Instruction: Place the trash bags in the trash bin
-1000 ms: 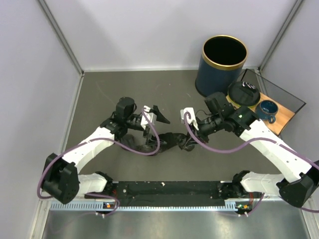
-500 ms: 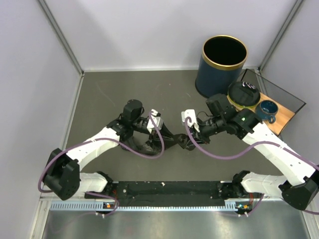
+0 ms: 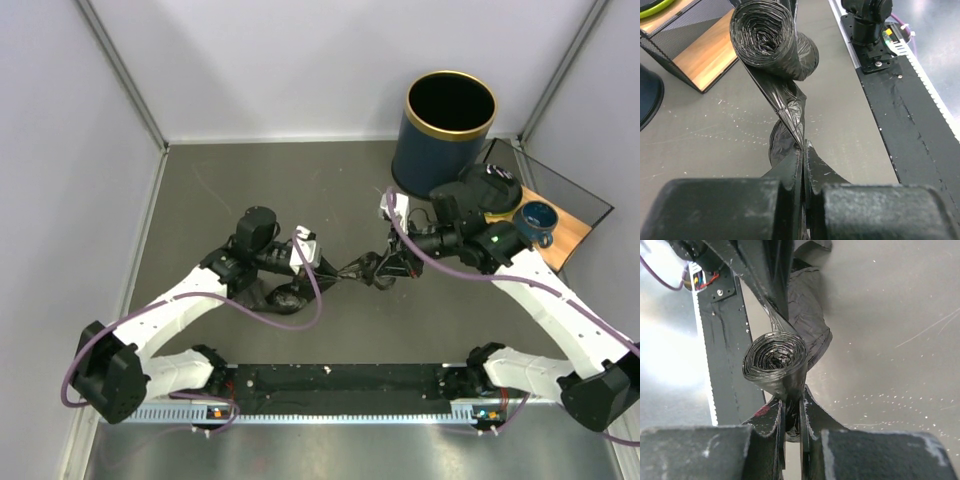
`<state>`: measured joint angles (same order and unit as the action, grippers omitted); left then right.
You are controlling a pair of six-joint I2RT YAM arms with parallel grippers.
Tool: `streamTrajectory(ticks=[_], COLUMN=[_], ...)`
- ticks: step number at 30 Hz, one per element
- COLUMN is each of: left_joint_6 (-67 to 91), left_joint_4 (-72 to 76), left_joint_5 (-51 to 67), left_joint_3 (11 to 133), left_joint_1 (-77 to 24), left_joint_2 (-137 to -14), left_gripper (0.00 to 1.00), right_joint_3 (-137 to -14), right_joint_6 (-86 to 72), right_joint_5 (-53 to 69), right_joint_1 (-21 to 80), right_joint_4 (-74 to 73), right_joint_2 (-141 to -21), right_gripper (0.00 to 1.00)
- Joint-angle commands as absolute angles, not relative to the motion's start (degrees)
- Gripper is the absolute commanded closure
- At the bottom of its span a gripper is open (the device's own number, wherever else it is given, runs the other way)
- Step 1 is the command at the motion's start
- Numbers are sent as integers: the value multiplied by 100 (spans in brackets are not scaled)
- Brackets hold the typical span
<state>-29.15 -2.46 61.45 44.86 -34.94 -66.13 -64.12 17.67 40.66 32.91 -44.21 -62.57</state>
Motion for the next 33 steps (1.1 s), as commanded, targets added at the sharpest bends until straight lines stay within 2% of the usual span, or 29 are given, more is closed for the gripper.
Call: streamTrajectory(ticks=[1,8,17,23,33], left_joint_6=[-3015,-3243,-3190,-3576,-3744], left_joint_4=[-949,-1239,-1564,-2064,-2609], left_joint_5=[6187,6108,6108,6135,6179], left_joint_3=[4280,4245,4289,4333,4543], left_joint_1=[-3419,-3410,-3410,-3401,-3165], left_joint_2=[-6486,-6469,-6557,-6504,-6565], left_gripper=[100,100,100,100,100], right_joint_3=[-6451,-6381,-6196,-6196,-6240], right_joint_6=[959,396,-307,-133,376], right_joint_5=[3876,3832,2927,2452,2532], right_joint_1=[2699,2329,2268,2259,2259], right_joint_4=[-3964,-3648,-3366,-3331,-3715], right_joint_2=[-6240,-6293,-6416,-6486,-6530], right_gripper=[100,100,100,100,100])
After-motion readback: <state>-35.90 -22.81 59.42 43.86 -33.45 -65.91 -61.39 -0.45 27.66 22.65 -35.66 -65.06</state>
